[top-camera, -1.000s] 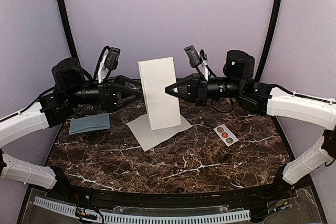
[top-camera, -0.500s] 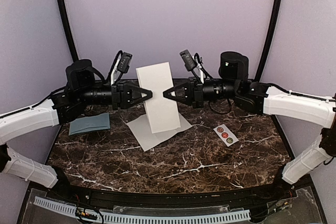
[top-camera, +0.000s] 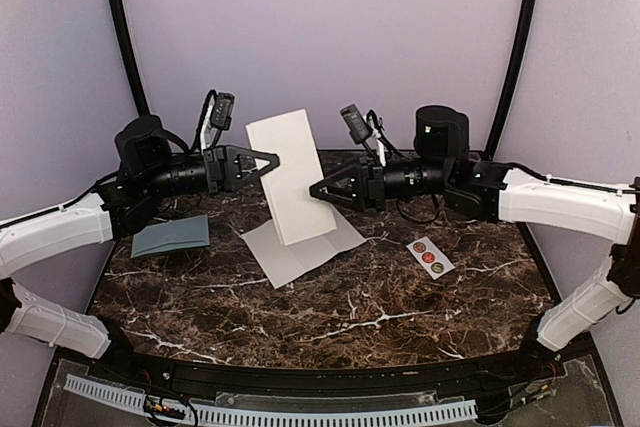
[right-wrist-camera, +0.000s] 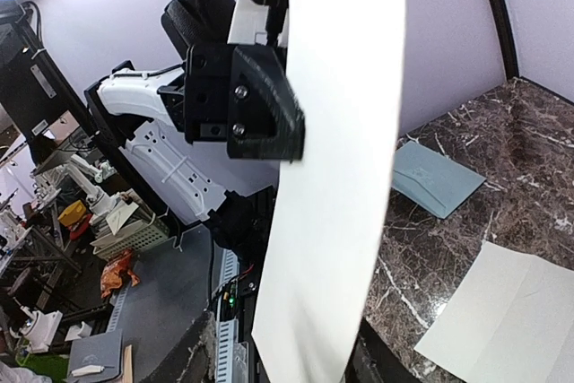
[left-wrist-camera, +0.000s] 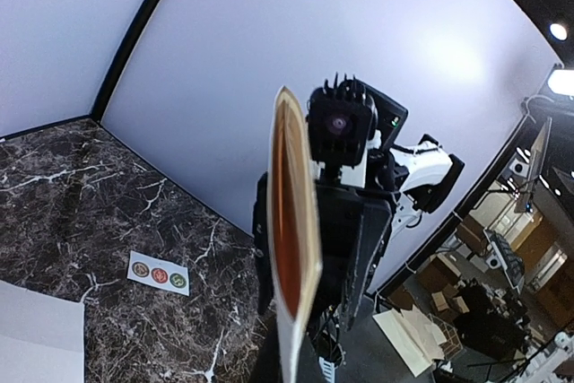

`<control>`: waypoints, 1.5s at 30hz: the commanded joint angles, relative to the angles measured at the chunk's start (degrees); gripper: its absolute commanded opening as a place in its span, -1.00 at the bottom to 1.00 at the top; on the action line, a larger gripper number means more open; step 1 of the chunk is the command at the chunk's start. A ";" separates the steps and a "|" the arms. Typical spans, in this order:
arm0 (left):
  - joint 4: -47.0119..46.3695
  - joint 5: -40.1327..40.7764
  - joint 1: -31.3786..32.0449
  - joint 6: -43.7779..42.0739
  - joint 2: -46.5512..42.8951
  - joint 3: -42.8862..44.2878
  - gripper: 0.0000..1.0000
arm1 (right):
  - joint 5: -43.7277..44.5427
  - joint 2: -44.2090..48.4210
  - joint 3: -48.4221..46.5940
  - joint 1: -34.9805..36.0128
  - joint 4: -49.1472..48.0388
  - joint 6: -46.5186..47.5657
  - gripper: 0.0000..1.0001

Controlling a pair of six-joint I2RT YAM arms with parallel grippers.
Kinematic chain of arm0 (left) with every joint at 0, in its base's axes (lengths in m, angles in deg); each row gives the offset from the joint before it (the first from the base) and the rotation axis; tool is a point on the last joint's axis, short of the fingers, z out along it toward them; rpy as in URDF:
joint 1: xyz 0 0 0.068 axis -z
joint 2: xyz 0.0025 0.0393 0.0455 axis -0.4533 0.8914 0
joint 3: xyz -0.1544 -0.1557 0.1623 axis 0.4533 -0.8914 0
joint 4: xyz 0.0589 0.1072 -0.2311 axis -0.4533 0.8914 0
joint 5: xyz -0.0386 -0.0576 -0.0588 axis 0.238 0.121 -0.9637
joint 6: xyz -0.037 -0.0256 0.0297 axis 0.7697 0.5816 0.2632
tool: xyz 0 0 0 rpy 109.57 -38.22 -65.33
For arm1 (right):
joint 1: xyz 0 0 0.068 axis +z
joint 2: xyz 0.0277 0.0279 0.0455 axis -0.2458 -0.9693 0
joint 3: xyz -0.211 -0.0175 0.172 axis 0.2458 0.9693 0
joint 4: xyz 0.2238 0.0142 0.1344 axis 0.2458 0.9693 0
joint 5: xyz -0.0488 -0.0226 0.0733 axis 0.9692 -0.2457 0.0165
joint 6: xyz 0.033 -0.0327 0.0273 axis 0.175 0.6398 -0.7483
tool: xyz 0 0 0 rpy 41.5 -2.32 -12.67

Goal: Place the letter into the envelope and seal it

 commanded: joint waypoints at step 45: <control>3.00 -18.85 -4.98 -5.20 -3.12 -3.65 -1.00 | 2.30 0.61 -2.38 -0.52 -2.63 -0.25 0.36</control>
